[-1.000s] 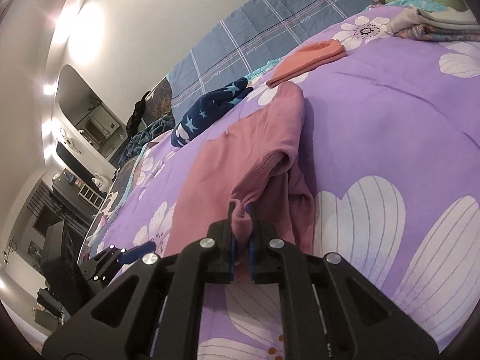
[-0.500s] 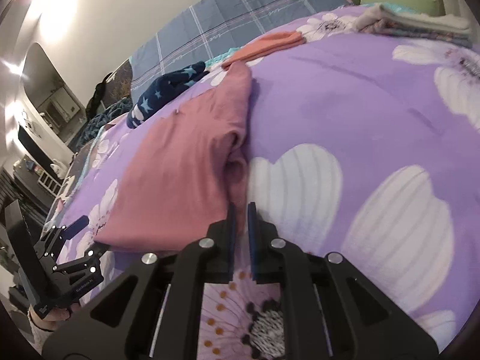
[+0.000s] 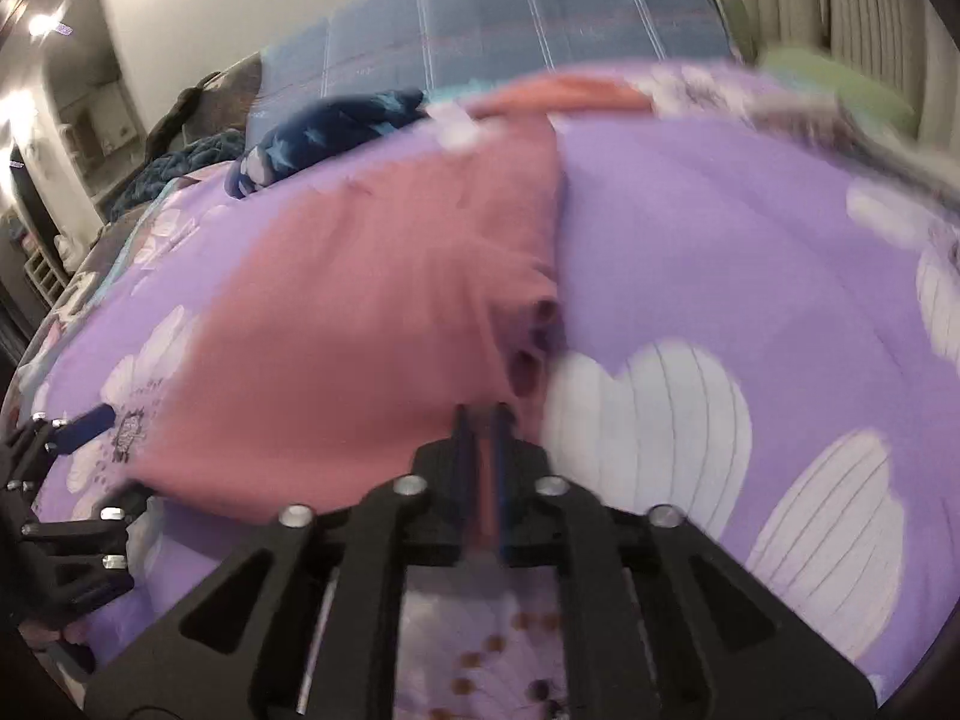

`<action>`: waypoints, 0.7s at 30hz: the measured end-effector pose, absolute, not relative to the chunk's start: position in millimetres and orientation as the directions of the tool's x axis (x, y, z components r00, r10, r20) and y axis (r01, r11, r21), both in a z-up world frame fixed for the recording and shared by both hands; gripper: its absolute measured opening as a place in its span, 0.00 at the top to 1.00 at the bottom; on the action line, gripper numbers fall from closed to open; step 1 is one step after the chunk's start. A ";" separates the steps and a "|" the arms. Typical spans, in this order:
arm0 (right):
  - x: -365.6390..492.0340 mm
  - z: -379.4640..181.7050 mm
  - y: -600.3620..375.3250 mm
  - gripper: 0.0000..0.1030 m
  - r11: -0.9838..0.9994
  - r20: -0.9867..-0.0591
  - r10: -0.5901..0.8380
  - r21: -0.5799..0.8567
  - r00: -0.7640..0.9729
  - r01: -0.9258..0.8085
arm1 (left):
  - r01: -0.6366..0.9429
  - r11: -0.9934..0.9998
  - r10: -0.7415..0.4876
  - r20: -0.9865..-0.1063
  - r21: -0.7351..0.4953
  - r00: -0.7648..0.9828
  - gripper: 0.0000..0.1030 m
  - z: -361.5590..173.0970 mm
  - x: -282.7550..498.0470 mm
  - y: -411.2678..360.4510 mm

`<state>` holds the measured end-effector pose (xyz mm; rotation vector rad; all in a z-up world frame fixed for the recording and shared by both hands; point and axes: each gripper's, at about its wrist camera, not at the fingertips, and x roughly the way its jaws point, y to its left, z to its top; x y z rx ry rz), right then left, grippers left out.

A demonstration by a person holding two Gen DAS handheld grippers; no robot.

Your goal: Fold small clothes

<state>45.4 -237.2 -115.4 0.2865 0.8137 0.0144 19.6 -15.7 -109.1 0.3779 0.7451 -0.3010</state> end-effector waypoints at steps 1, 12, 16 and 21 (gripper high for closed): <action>43.9 -115.4 -246.9 1.00 0.944 -0.705 0.158 0.314 0.691 0.104 | 0.407 0.886 -0.141 -0.709 0.221 0.691 0.30 -109.3 18.8 -14.7; 17.3 -100.3 -268.4 0.88 0.914 -0.654 0.198 0.392 0.730 0.103 | 0.575 0.817 -0.452 -0.669 -0.045 0.590 0.80 -72.0 8.3 6.3; 14.4 -93.7 -262.5 0.85 0.889 -0.618 0.301 0.457 0.726 0.021 | 0.584 0.811 -0.446 -0.699 -0.050 0.559 0.80 -88.5 23.4 -11.4; 26.1 -112.1 -241.0 0.97 0.935 -0.709 0.261 0.353 0.656 0.010 | 0.611 0.792 -0.410 -0.751 -0.011 0.518 0.82 -116.1 27.6 -34.4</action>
